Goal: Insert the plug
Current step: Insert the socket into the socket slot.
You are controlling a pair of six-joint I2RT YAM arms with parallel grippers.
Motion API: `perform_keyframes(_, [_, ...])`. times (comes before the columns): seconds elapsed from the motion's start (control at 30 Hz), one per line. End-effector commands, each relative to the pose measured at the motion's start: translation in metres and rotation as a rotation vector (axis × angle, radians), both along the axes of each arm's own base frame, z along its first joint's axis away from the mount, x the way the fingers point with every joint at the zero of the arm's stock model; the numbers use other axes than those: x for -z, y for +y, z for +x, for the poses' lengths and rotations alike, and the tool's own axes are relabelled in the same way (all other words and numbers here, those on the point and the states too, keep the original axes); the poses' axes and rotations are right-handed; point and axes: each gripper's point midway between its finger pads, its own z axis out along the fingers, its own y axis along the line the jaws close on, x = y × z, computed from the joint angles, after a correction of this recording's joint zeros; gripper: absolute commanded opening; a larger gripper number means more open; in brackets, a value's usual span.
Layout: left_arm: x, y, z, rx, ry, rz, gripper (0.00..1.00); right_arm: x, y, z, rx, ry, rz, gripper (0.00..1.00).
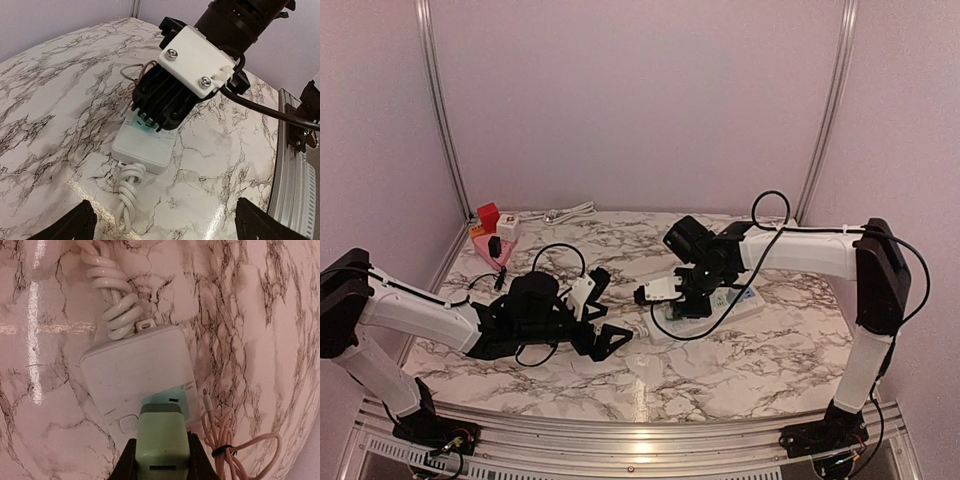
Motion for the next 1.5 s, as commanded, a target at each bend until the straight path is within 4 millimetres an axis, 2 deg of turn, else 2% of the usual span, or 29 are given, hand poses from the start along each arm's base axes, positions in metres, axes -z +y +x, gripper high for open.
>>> perform_keyframes(0.0, [-0.004, -0.005, 0.005, 0.003, 0.002, -0.016, 0.99, 0.018, -0.010, -0.001, 0.004, 0.044, -0.032, 0.00])
perform_keyframes(0.13, [-0.005, -0.004, 0.005, 0.007, 0.005, -0.019, 0.99, 0.027, -0.021, 0.000, 0.009, 0.041, -0.068, 0.00])
perform_keyframes(0.4, [-0.004, -0.005, 0.006, 0.017, 0.019, -0.027, 0.99, 0.042, -0.055, 0.021, 0.061, -0.004, -0.191, 0.00])
perform_keyframes(0.53, [-0.003, -0.004, 0.007, 0.017, 0.021, -0.030, 0.99, 0.046, -0.059, 0.023, 0.058, 0.011, -0.211, 0.00])
perform_keyframes(0.73, [-0.001, -0.003, 0.009, 0.015, 0.033, -0.035, 0.99, 0.046, -0.042, 0.010, 0.025, 0.121, -0.137, 0.00])
perform_keyframes(1.13, [-0.005, 0.004, 0.019, -0.015, 0.053, -0.071, 0.99, 0.042, -0.010, -0.046, -0.028, 0.230, -0.129, 0.00])
perform_keyframes(1.27, [-0.014, 0.015, 0.027, -0.060, 0.063, -0.136, 0.99, 0.053, -0.001, -0.068, -0.018, 0.296, -0.168, 0.00])
perform_keyframes(1.47, [-0.027, 0.054, 0.043, -0.210, 0.057, -0.243, 0.99, 0.044, 0.020, -0.081, -0.040, 0.278, -0.128, 0.00])
